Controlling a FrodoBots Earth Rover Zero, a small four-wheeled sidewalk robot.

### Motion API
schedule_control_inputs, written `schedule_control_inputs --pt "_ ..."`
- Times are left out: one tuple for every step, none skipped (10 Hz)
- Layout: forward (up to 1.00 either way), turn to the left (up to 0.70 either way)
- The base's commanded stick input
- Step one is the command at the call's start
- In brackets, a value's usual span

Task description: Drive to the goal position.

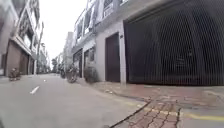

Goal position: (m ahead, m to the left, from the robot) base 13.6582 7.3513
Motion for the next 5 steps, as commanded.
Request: schedule_control_inputs --pt "0.46 0.46" --pt "0.46 0.46" --pt "0.46 0.46" --pt "0.46 0.46" --pt "0.46 0.46"
